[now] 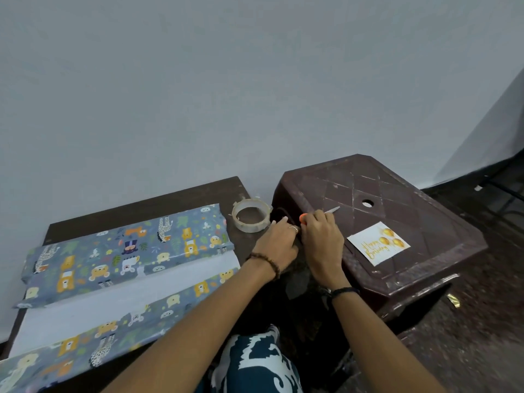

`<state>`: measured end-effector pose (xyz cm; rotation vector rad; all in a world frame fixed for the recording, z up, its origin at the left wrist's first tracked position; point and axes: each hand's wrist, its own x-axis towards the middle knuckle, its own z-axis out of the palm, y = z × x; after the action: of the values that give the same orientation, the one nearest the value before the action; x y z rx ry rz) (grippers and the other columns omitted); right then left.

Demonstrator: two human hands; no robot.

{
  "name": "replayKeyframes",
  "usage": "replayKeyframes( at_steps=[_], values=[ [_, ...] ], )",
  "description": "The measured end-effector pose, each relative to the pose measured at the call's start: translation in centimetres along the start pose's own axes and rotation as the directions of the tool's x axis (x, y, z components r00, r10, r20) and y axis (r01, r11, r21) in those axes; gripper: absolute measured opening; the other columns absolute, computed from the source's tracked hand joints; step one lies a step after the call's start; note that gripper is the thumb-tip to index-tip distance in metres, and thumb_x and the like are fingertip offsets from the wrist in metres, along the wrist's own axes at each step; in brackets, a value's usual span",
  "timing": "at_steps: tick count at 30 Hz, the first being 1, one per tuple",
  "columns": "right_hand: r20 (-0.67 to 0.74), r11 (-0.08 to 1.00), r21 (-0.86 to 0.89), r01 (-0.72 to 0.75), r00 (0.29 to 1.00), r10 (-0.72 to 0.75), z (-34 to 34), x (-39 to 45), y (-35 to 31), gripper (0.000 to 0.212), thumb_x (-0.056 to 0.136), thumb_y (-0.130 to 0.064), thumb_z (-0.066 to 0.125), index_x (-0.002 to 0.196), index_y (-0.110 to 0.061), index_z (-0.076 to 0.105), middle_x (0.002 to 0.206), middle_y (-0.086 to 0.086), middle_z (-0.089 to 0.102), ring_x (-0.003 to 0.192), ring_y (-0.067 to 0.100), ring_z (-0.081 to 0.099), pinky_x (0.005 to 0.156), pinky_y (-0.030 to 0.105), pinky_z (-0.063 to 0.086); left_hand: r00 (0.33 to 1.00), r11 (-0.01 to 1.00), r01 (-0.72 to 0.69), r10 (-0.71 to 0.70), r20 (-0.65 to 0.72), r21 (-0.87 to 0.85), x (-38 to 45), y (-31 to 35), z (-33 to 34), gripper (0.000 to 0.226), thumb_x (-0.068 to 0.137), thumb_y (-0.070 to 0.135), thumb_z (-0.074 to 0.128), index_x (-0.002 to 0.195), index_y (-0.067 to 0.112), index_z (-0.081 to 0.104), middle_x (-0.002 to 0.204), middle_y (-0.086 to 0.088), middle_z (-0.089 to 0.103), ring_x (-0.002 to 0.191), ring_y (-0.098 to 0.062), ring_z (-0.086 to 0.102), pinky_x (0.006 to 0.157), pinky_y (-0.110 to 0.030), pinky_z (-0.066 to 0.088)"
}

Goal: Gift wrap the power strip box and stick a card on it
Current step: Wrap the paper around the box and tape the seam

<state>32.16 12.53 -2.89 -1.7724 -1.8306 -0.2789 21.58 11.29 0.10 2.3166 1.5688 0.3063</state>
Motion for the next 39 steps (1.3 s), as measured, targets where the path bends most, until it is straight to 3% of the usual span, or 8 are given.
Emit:
replayKeyframes(
  at_steps=[6,12,16,22,26,30,33,39],
  values=[
    [-0.031,0.989,0.074,0.131,0.991,-0.129,-1.3,-2.7,-4.6,0.016,0.069,-0.009,0.078,0.074,-0.014,0.063,0.072,0.001,0.058,0.068,0.02,0.058,0.048,0.027,0.044,0.966,0.998,0.057,-0.061,-0.25,-0.024,-4.0,-2.2,-1.3,0.025,0.09,0.006,0.043,0.108,0.005,0.06,0.118,-0.01,0.058,0.127,-0.025,0.038,0.11,-0.033,0.026],
    [0.09,0.968,0.108,0.225,0.968,-0.234,-1.1,-6.3,-9.7,0.027,0.061,-0.008,0.08,0.059,-0.016,0.055,0.062,0.001,0.053,0.059,0.019,0.052,0.048,0.027,0.039,0.905,0.981,0.184,-0.191,-0.38,-0.054,-9.4,-6.7,-3.5,0.024,0.093,0.008,0.044,0.112,0.005,0.059,0.129,-0.006,0.052,0.138,-0.018,0.028,0.11,-0.023,0.02],
    [0.185,0.948,0.05,0.313,0.93,-0.317,-0.6,-7.5,-10.6,0.034,0.047,-0.006,0.083,0.05,-0.016,0.051,0.056,0.001,0.051,0.054,0.02,0.052,0.045,0.025,0.037,0.868,0.98,0.198,-0.184,-0.462,-0.017,-14.2,-9.3,-5.2,0.02,0.091,0.0,0.046,0.101,0.005,0.063,0.109,-0.007,0.06,0.114,-0.025,0.051,0.093,-0.033,0.042],
    [0.112,0.925,0.117,0.362,0.92,-0.375,-1.1,-6.8,-11.2,0.027,0.061,-0.012,0.083,0.052,-0.013,0.057,0.058,0.003,0.054,0.058,0.025,0.055,0.046,0.029,0.042,0.893,0.953,0.3,-0.268,-0.361,0.035,-19.6,-12.4,-2.6,0.02,0.088,0.002,0.051,0.098,0.007,0.067,0.105,-0.007,0.063,0.099,-0.029,0.058,0.072,-0.035,0.049],
    [0.013,0.831,0.238,0.504,0.853,-0.521,-1.1,-5.1,-15.4,0.024,0.065,0.001,0.075,0.056,-0.009,0.057,0.061,0.006,0.056,0.058,0.026,0.053,0.046,0.031,0.038,0.863,0.914,0.405,-0.386,-0.326,-0.011,-20.7,-13.6,-1.9,0.03,0.092,0.008,0.048,0.118,0.007,0.062,0.128,-0.008,0.058,0.118,-0.027,0.053,0.094,-0.035,0.043],
    [0.067,0.695,0.353,0.626,0.724,-0.686,-0.5,-4.1,-20.7,0.021,0.071,0.005,0.069,0.089,-0.006,0.07,0.091,0.013,0.069,0.083,0.034,0.064,0.065,0.038,0.05,0.865,0.889,0.457,-0.443,-0.235,0.007,-21.4,-14.1,-1.0,0.042,0.099,0.021,0.035,0.141,0.02,0.039,0.151,0.001,0.031,0.141,-0.014,0.025,0.115,-0.035,0.017],
    [0.279,0.683,0.328,0.653,0.623,-0.73,0.3,-4.3,-23.0,0.047,0.089,-0.01,0.058,0.134,-0.014,0.046,0.139,0.007,0.049,0.124,0.029,0.047,0.1,0.044,0.037,0.856,0.871,0.491,-0.478,-0.194,0.019,-21.9,-14.3,-0.3,0.044,0.101,0.026,0.028,0.145,0.028,0.028,0.154,0.006,0.021,0.144,-0.01,0.013,0.117,-0.04,0.004],
    [0.374,0.674,0.16,0.721,0.588,-0.717,2.7,-4.5,-23.6,0.065,0.089,-0.002,0.056,0.143,-0.025,0.028,0.142,0.002,0.038,0.127,0.026,0.04,0.102,0.046,0.036,0.843,0.863,0.506,-0.494,-0.212,0.002,-21.9,-14.3,0.2,0.044,0.101,0.027,0.027,0.145,0.029,0.027,0.154,0.009,0.02,0.144,-0.007,0.012,0.117,-0.041,0.001]
  ],
)
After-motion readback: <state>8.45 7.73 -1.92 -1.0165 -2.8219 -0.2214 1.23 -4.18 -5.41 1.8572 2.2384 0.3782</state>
